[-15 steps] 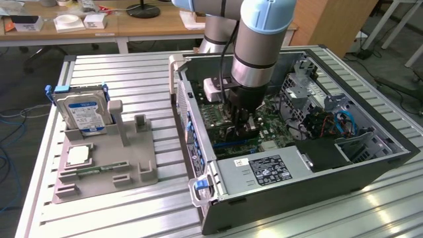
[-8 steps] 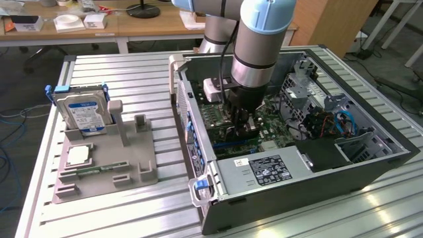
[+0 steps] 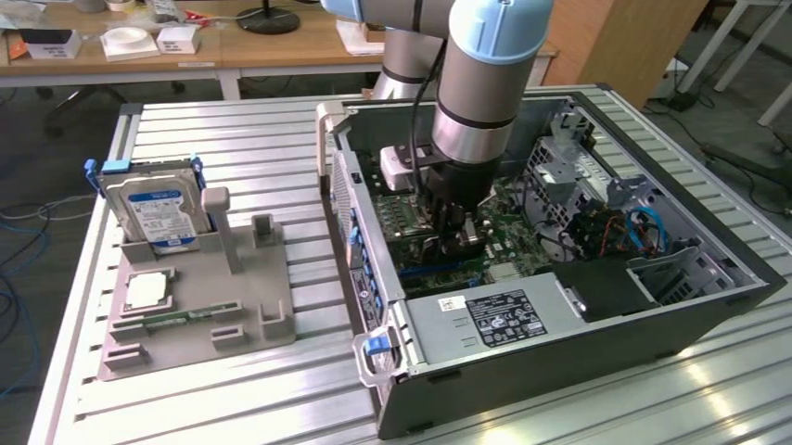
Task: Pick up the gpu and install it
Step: 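Insert the gpu into the slot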
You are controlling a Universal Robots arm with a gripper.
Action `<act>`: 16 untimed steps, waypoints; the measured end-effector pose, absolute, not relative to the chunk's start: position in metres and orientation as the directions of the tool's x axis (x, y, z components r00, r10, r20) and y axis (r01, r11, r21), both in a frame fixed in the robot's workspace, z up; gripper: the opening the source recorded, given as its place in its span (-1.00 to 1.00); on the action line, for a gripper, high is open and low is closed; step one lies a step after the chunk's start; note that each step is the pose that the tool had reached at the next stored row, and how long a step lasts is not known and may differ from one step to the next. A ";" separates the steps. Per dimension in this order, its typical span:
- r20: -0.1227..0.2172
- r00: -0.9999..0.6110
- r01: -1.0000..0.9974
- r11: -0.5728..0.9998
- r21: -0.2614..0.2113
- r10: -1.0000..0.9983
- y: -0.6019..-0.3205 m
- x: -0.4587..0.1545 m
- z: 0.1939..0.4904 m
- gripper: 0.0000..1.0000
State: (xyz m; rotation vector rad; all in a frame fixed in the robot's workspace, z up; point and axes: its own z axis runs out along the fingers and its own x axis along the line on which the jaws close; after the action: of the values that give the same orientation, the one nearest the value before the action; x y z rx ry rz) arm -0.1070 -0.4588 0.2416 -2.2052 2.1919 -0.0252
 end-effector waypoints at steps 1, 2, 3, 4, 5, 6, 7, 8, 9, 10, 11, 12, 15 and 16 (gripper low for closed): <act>-0.011 0.006 -0.999 -0.006 -0.034 -1.000 -0.459 -0.107 0.242 -0.47; -0.011 0.006 -0.999 -0.006 -0.034 -1.000 -0.459 -0.107 0.241 -0.47; -0.011 0.006 -0.999 -0.006 -0.034 -1.000 -0.459 -0.107 0.241 -0.47; -0.011 0.006 -0.999 -0.006 -0.034 -1.000 -0.459 -0.107 0.240 -0.47; -0.011 0.006 -0.999 -0.006 -0.034 -1.000 -0.459 -0.107 0.240 -0.47; -0.011 0.006 -0.999 -0.006 -0.034 -1.000 -0.459 -0.107 0.240 -0.47; -0.011 0.006 -0.999 -0.006 -0.034 -1.000 -0.459 -0.107 0.240 -0.47; -0.011 0.006 -0.999 -0.006 -0.034 -1.000 -0.459 -0.107 0.240 -0.47; -0.011 0.006 -0.999 -0.006 -0.034 -1.000 -0.459 -0.107 0.240 -0.47; -0.011 0.006 -0.999 -0.006 -0.034 -1.000 -0.459 -0.107 0.240 -0.47; -0.011 0.006 -0.999 -0.006 -0.034 -1.000 -0.459 -0.107 0.240 -0.47; -0.011 0.006 -0.999 -0.006 -0.034 -1.000 -0.459 -0.107 0.240 -0.47; -0.011 0.006 -0.999 -0.006 -0.035 -1.000 -0.459 -0.107 0.239 -0.47; -0.012 0.006 -0.999 -0.006 -0.035 -1.000 -0.459 -0.107 0.238 -0.47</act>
State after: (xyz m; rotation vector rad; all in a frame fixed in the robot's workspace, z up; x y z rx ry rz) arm -0.1070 -0.4586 0.2383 -2.2048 2.1917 -0.0250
